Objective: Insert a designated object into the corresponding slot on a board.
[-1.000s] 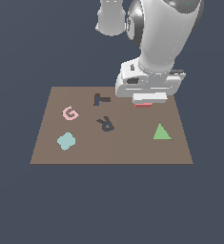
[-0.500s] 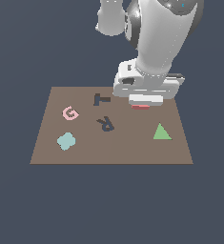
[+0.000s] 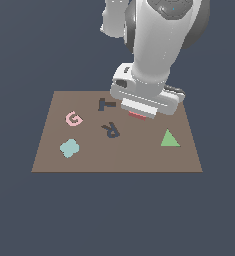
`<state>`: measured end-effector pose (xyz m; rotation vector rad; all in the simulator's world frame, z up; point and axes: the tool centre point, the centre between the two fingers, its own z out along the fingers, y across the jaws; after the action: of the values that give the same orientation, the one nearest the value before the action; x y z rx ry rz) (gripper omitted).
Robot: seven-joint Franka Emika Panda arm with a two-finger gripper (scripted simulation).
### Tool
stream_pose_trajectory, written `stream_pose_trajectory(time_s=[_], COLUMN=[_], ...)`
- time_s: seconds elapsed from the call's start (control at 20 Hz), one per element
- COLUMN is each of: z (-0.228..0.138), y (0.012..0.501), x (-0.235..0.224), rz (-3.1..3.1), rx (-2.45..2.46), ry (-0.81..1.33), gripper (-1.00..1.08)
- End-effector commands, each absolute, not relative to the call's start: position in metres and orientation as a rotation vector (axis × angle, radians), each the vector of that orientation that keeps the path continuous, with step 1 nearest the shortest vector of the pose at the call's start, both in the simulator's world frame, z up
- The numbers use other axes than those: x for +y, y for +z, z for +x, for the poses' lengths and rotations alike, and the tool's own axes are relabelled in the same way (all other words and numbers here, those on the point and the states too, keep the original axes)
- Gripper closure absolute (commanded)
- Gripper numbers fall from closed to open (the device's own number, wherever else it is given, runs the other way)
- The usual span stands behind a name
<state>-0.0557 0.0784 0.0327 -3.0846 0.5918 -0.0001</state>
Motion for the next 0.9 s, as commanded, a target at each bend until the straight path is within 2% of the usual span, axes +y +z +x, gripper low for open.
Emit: stream_pose_trajectory(time_s=[0.0,0.35,0.85], z=[-0.052,-0.049,-0.065], y=[0.034,0.036,0.039], x=[0.068,0.030,-0.013], rz=[-3.047,-2.854,-2.492], rx=[0.760,1.308,1.911], ry=[-0.001,-0.001,-0.001], gripper=[1.08,1.08,1.08])
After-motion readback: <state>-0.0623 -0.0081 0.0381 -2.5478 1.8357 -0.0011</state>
